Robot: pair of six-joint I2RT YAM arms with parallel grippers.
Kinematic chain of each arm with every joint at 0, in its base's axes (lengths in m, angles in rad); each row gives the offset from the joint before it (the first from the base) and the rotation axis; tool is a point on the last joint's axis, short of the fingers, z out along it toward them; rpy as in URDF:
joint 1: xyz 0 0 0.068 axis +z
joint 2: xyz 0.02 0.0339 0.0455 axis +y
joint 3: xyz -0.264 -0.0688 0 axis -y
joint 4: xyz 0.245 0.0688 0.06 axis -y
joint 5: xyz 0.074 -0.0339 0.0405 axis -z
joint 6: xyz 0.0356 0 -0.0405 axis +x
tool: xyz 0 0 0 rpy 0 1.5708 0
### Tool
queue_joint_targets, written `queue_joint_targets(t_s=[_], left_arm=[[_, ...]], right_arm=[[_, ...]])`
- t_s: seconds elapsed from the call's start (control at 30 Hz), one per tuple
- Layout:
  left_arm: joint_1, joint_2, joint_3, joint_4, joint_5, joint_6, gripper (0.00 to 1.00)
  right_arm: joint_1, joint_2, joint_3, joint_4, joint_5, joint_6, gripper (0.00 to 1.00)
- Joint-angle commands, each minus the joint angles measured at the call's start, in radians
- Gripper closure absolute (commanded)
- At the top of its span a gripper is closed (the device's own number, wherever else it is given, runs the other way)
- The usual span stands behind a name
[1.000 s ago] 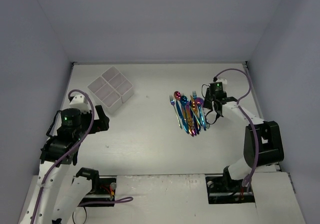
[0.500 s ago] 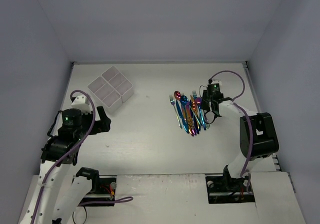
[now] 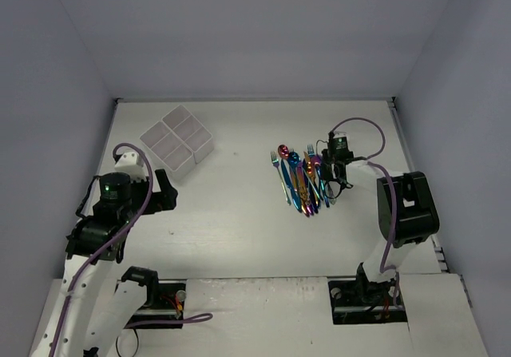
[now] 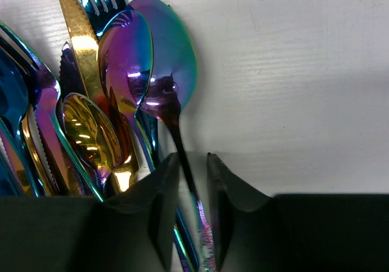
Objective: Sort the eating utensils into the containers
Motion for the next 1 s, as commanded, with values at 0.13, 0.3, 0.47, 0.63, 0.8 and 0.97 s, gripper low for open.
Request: queue_joint_targets(t_s=[0.13, 0.3, 0.47, 0.63, 0.8, 0.97], left_arm=[[-0.003, 0.025, 0.004, 0.035, 0.013, -0.006, 0.08], [-0.004, 0.042, 0.021, 0.036, 0.025, -0.008, 0.08], [-0.004, 0.052, 0.043, 0.038, 0.039, -0.009, 0.08], [-0.004, 0.053, 0.071, 0.043, 0.056, -0.014, 0.08], [-0.008, 0.066, 0.098, 0.075, 0.125, -0.059, 0.08], [-0.017, 0.105, 0.138, 0.193, 0.243, -0.178, 0.08]], right_arm=[[-0.019, -0.047, -0.003, 0.048, 0.030, -0.028, 0.99], [-0.004, -0.119, -0.004, 0.048, 0.075, -0.035, 1.00], [0.019, -0.210, -0.005, 0.048, 0.083, -0.056, 1.00], [0.043, -0.306, -0.009, 0.046, 0.046, -0.071, 1.00], [0.087, -0.417, -0.007, 0.046, -0.098, -0.092, 1.00], [0.227, -0.500, 0.030, 0.048, -0.196, -0.118, 1.00]])
